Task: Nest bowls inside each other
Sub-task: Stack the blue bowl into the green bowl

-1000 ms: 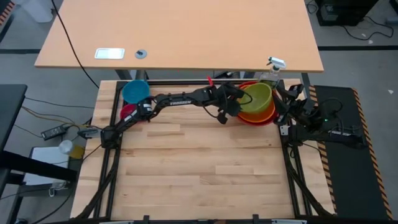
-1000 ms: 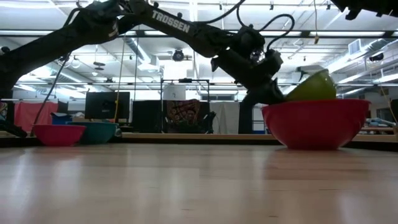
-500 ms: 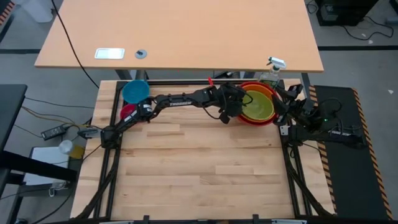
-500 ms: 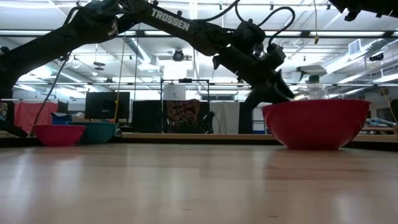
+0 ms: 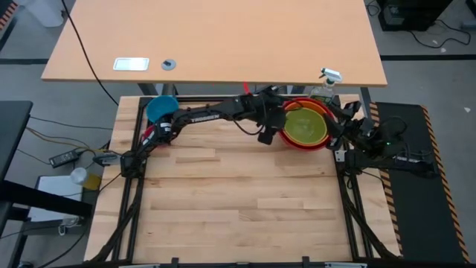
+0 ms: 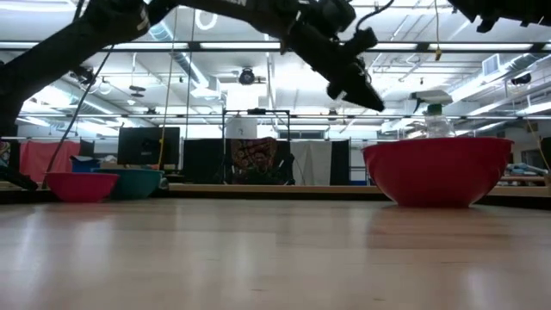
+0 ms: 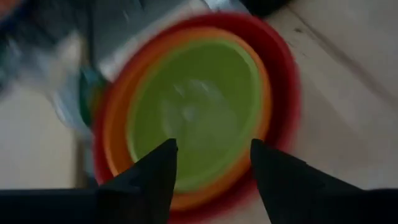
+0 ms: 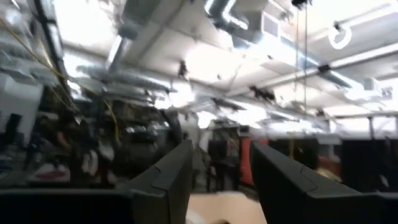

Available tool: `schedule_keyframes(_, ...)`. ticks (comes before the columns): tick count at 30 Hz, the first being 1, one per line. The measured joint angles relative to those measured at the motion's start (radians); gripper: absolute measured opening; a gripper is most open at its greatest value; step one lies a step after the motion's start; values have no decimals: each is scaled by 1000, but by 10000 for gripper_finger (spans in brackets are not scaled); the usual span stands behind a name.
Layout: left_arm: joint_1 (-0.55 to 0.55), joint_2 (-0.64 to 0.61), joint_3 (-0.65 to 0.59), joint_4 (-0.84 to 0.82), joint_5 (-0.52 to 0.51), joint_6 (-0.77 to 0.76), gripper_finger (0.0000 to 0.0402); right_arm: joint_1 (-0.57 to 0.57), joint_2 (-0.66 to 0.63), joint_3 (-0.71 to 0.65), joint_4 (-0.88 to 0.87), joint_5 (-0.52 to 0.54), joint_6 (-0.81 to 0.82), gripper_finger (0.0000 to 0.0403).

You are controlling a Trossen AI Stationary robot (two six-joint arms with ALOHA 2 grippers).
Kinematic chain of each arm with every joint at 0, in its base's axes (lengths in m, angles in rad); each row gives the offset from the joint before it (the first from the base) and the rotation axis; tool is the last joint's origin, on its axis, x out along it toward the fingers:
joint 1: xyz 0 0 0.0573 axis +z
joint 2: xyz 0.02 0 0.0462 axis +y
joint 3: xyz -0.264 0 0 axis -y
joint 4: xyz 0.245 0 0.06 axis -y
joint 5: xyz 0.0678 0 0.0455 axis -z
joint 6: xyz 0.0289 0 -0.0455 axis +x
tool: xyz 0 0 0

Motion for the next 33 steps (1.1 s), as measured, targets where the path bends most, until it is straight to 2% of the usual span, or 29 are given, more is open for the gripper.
schedule_keyframes(2, 0, -18, 0, -97, -30, -82, 194, 1, 2, 3, -36, 50, 1, 165)
schedule_keyframes(7, 0, -37, -2, -390, -98, -212, 175, -2, 76, 88, -284, 243, 10, 165)
schedule_keyframes(12, -6, -39, -17, -450, -158, -266, 149, -14, 236, 166, -367, 259, 84, 165)
schedule_keyframes(19, -17, -53, -138, -460, -208, -316, 119, -28, 389, 280, -596, 387, 193, 165)
schedule_keyframes(23, -21, -135, -304, -375, -276, -317, 115, -28, 440, 330, -697, 372, 257, 165)
schedule_keyframes(27, -26, -338, -553, -176, -333, -331, 114, -28, 458, 331, -686, 361, 253, 165)
schedule_keyframes(30, -27, -507, -729, -114, -362, -413, 114, -28, 462, 330, -653, 360, 229, 165)
schedule_keyframes(33, -13, -639, -878, -141, -443, -556, 114, -28, 461, 330, -604, 333, 216, 165)
